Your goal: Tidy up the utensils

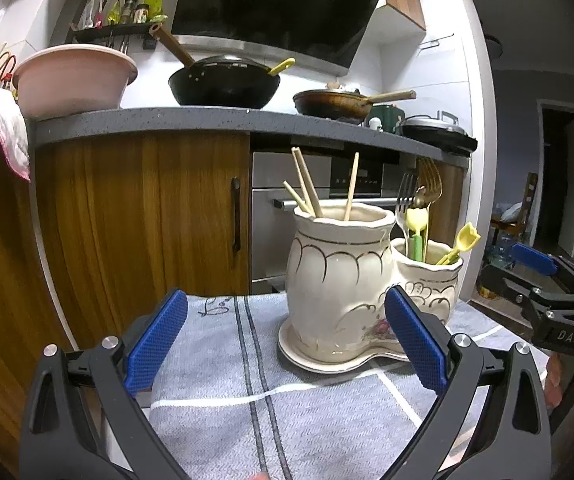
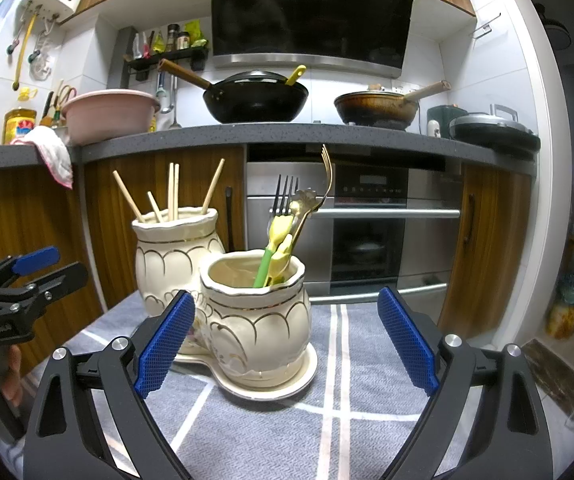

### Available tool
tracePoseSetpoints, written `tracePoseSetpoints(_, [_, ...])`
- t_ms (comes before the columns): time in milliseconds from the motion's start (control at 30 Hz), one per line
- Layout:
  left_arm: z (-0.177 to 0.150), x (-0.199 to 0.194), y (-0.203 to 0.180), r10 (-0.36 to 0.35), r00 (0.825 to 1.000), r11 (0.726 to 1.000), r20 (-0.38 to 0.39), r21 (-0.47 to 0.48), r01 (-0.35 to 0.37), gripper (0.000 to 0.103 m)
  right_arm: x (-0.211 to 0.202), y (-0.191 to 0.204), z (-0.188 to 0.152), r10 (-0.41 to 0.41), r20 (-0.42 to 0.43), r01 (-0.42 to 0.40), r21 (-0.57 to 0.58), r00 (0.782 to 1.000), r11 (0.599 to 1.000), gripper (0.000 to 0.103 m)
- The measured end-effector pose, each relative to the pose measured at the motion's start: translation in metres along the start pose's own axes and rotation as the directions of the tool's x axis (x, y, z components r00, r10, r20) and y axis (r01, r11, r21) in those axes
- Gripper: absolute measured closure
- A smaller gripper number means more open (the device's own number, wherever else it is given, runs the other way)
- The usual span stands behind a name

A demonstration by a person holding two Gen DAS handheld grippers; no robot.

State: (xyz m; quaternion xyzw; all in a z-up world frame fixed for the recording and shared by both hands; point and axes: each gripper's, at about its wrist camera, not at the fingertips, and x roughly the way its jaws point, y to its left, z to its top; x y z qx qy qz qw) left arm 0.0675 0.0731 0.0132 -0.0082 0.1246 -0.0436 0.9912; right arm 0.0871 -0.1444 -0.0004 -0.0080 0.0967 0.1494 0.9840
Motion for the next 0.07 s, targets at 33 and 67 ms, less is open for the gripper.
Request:
tracePoseSetpoints(33, [-0.0002, 0.0006, -0.0002, -0.001, 1.000, 1.000, -0.004, 0.001, 0.001, 0.006, 0.0000, 0.0001, 0.0000, 0.000, 0.000, 0.000, 0.000, 1.000, 1.000, 0.010])
tracePoseSetpoints(67, [-0.0002, 0.0009, -0.0004, -0.001, 1.000, 1.000, -0.004, 0.002, 0.001, 0.006, -0.0001, -0.0001, 0.0000, -0.001, 0.001, 0.001, 0.000, 1.000, 1.000, 0.010])
